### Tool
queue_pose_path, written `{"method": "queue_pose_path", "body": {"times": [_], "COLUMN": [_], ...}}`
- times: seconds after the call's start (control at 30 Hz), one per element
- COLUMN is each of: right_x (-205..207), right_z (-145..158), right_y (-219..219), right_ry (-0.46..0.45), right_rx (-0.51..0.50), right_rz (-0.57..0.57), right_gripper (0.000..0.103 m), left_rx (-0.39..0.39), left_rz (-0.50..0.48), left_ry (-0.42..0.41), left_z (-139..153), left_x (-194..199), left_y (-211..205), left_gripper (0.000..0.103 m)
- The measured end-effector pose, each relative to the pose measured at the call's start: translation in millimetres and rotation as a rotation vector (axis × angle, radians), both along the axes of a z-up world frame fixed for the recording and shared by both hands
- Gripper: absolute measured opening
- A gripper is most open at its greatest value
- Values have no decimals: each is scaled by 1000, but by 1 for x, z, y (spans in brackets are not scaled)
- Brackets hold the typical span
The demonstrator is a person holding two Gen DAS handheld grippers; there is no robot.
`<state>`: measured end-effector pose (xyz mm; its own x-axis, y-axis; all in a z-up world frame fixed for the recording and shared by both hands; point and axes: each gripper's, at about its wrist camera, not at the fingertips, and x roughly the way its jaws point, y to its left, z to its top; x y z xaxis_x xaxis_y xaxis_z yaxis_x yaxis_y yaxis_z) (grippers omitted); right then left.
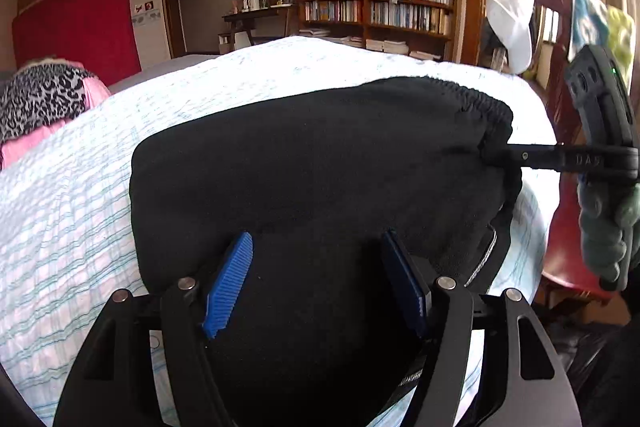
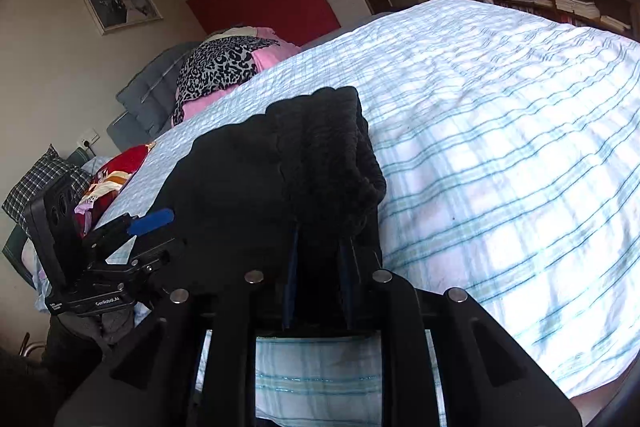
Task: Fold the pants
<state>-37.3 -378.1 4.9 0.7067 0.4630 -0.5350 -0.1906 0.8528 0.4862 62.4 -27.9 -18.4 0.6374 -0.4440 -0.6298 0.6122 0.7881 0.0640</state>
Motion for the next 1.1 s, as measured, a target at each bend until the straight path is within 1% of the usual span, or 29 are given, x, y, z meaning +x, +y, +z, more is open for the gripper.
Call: {"method": "queue_pose_path", "body": {"times": [0.03, 0.07, 0.1, 0.2, 0.3, 0.37, 0.47, 0.53, 0.57, 0.6, 0.63, 0.67, 0.7, 0.77, 0.83, 0.93, 0.97, 1.03, 1.07, 1.1], "right_x": [-2, -2, -2, 0, 18, 38, 78, 103, 115, 125, 130, 134, 132, 123, 113, 108, 104, 93, 91, 84], "right_z": [1, 4, 9, 22, 29, 31, 27, 19, 15, 11, 9, 11, 17, 30, 32, 3, -5, -2, 4, 10], "right_y": [-3, -8, -15, -40, -60, -66, -62, -55, -51, -46, -43, -37, -34, -26, -22, -18, -14, -10, -9, -11], "right_ry": [-7, -5, -16, -53, -30, 3, 95, 163, 197, 224, 240, 234, 203, 124, 82, 105, 98, 51, 41, 27], "right_rx": [-1, 11, 50, 152, 289, 321, 324, 322, 325, 329, 318, 286, 231, 124, 40, -37, -61, -98, -106, -105], "right_rz": [13, 13, 12, -13, -27, -21, -18, -14, 0, 12, 10, 11, -21, -79, -125, -143, -140, -160, -170, -179], "right_gripper": [40, 61, 70, 70, 70, 70, 69, 64, 57, 42, 32, 21, 17, 16, 15, 17, 18, 25, 32, 34], "left_rx": [3, 7, 7, -11, -10, -14, -22, -23, -25, -27, -30, -33, -37, -43, -44, -51, -53, -52, -54, -55], "left_rz": [-5, -4, 0, 8, 11, 10, 11, 12, 12, 12, 13, 14, 13, 11, 7, -1, -3, -3, -2, -1], "left_ry": [-3, 1, 4, 9, -7, -8, -6, -6, -6, -5, -4, -3, -2, -2, -4, -8, -9, -9, -11, -10], "left_z": [0, 0, 0, -3, -4, -4, -2, -2, -2, -1, -1, -1, -1, -2, -3, -4, -4, -4, -4, -4], "left_x": [-4, -7, -8, -11, -14, -15, -13, -13, -13, -12, -12, -11, -10, -10, -10, -9, -9, -9, -10, -9], "left_y": [1, 4, 7, 15, 15, 18, 18, 21, 21, 21, 21, 22, 23, 23, 23, 25, 25, 26, 27, 28], "left_gripper": [67, 67, 66, 66, 66, 66, 66, 66, 66, 66, 66, 66, 66, 66, 66, 66, 66, 66, 66, 66]}}
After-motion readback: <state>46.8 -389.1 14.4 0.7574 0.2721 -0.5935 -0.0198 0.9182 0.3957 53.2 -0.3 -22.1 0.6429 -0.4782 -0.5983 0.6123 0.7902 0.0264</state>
